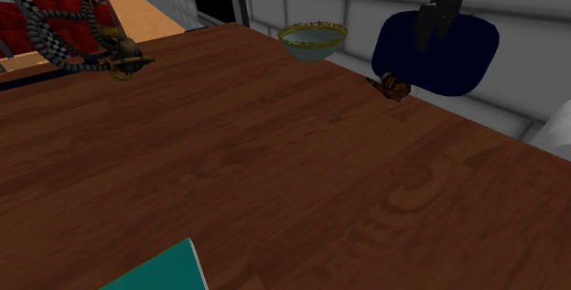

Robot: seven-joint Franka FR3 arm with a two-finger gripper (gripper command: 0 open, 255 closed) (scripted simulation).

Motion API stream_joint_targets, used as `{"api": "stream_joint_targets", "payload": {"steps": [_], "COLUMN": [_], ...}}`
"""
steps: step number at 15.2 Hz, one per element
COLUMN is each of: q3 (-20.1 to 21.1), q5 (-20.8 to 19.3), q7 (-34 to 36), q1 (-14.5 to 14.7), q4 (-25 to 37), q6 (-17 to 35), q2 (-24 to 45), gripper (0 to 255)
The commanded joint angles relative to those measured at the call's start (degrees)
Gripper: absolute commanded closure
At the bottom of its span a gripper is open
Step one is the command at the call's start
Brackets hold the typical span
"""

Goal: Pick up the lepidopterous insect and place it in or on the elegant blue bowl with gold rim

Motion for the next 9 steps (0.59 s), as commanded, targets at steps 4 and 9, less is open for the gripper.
{"api": "stream_joint_targets", "payload": {"steps": [4,9], "q3": [4.5,12.0], "q5": [2.6,7.1], "q7": [5.9,15.8], "q1": [0.8,2.0], "q4": [0.5,3.0], "q6": [-2.4,-5.9], "q2": [-0.6,0.5], "gripper": [0,0]}}
